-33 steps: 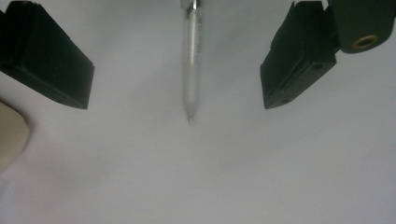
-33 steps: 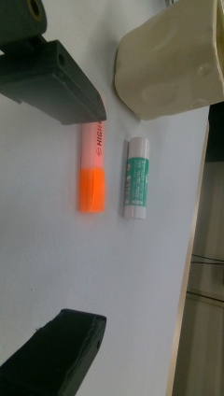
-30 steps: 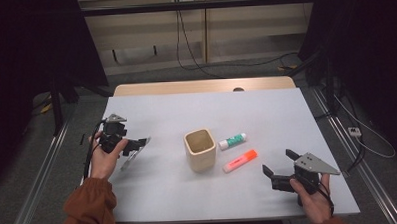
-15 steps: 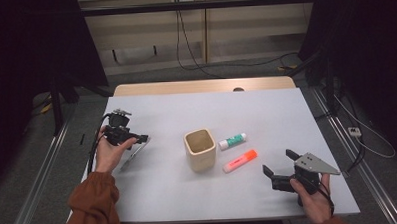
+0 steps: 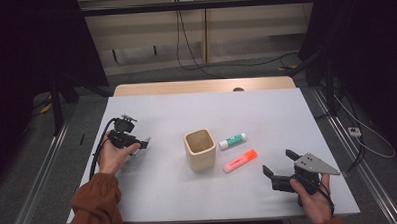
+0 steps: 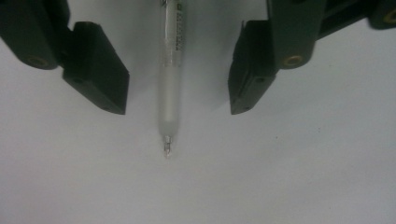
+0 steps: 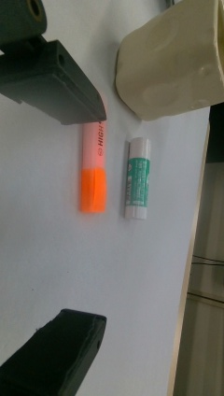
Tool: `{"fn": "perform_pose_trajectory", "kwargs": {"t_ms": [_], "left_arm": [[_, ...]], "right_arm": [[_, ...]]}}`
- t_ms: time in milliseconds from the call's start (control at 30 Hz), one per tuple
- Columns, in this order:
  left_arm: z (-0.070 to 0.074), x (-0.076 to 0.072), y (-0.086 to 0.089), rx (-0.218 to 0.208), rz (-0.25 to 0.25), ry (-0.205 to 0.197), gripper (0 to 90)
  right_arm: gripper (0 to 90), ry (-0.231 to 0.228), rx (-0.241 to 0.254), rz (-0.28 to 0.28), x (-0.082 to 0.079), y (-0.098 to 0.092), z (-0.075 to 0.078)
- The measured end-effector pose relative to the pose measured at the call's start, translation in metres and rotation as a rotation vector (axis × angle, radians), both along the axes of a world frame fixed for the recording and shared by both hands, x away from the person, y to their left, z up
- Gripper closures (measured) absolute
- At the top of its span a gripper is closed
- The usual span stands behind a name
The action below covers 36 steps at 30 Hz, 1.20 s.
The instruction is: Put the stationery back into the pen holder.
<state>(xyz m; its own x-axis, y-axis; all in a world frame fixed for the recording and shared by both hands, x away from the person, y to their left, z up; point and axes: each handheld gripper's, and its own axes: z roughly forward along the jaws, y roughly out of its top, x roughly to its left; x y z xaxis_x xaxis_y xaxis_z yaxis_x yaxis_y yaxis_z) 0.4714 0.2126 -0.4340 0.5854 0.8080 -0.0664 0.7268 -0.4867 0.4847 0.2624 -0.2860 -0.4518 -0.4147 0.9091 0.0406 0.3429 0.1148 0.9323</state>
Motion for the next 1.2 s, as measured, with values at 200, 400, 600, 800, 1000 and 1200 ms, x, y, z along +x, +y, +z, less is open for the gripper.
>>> {"fn": "perform_pose_trajectory", "kwargs": {"t_ms": [200, 400, 600, 800, 1000, 1200], "left_arm": [[-0.005, 0.000, 0.004, 0.007, -0.007, 0.011, 56.2], [-0.003, -0.002, 0.001, 0.021, -0.039, 0.017, 63.8], [-0.004, -0.005, -0.005, 0.030, -0.060, 0.008, 77.3], [-0.004, -0.004, -0.006, 0.031, -0.049, 0.012, 79.9], [-0.004, -0.004, -0.003, 0.009, -0.046, 0.012, 80.4], [-0.004, -0.005, -0.002, -0.033, -0.034, 0.001, 80.4]], "right_arm": [[3.3, -0.002, -0.002, 0.001, 0.000, 0.000, 0.000], [3.3, -0.002, -0.002, 0.003, 0.000, 0.000, 0.000], [3.3, -0.001, -0.002, 0.003, 0.000, 0.000, 0.000], [3.3, -0.001, -0.004, 0.009, 0.000, 0.001, 0.000], [3.3, -0.003, -0.003, 0.007, 0.000, 0.001, 0.000], [3.3, -0.002, -0.003, 0.007, 0.000, 0.001, 0.000]]}}
